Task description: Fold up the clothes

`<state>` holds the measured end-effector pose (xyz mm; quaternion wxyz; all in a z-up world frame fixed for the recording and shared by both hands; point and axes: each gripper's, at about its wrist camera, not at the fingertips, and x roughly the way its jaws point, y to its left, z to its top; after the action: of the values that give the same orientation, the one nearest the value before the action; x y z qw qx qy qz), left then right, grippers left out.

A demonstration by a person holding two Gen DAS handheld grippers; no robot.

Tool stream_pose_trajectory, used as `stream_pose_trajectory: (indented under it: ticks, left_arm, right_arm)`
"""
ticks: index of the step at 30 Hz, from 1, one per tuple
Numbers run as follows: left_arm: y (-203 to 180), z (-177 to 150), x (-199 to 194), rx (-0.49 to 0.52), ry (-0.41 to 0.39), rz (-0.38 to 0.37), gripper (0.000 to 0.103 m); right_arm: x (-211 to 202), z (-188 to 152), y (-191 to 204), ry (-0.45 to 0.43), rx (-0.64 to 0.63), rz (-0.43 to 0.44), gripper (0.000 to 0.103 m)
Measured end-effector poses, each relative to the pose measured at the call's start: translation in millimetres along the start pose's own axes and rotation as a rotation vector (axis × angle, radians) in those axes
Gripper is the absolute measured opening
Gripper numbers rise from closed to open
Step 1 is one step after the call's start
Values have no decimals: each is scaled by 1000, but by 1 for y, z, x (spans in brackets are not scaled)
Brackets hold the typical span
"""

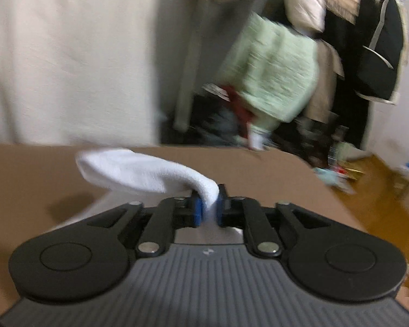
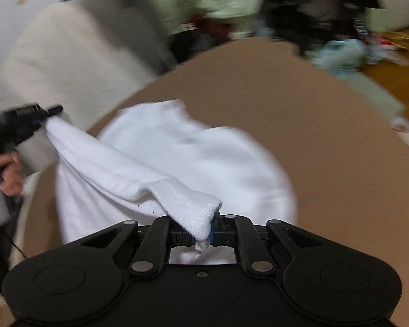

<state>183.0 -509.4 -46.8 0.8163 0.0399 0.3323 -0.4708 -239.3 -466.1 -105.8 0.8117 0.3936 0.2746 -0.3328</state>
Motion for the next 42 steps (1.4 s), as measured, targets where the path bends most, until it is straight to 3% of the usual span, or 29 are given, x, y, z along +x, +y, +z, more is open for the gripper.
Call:
stream_pose_trajectory:
  ticks: [2,5,9,13,15,17,19,21,23,25,26,27,28,32,35,38,42]
  left_arm:
    - [-16,-2,37,-17,79,-15,42]
    - [-22,-23,48,-27,83,11,43]
    - [-19,-50,32,-49,120,16,43]
    - [-22,-86,-12,38,156,-15,48]
    - [-25,-109,-37,67,176,-36,52]
    - [-24,-133,-57,56,206,-70,52]
    - [-19,-155,-66,32,299,-38,52]
    - [-14,-176,-73,13,383,17,52]
    - [-9,-193,-85,15,401,54,52]
    - [-4,-207,-99,8,405,63,52]
    - [-2,-210,-105,-12,414,60,52]
    - [0,-213,-110,-36,424,55,53]
    - [3,-217,-115,-68,434,39,53]
    - [18,-234,-135,-224,439,-81,53]
    - [25,-246,-144,-335,419,-193,58]
    - [21,-260,-147,-370,436,-263,63]
    - [13,-271,-136,-361,468,-276,75]
  right_arm:
    - [14,6,-32,21,113,-36,10]
    - [31,12,-57,62,208,33,11]
    - [36,16,-61,75,219,45,13]
    - [35,19,-58,65,210,38,17]
    - [32,19,-50,67,133,37,18]
    - [26,18,-31,66,-36,60,14]
    - [16,22,-27,36,-57,128,12]
    - [8,28,-39,-2,7,62,12]
    - [12,29,-49,4,27,-52,18]
    - [19,29,-58,25,76,-82,21]
    - [20,30,-62,24,104,-85,34]
    - [20,32,-65,18,130,-94,41]
    - [20,36,-67,-2,149,-114,49]
    - [14,35,-85,-46,269,-97,52]
    - [26,21,-101,42,369,18,55]
    - [36,13,-106,98,433,73,59]
    - [45,5,-107,122,532,173,69]
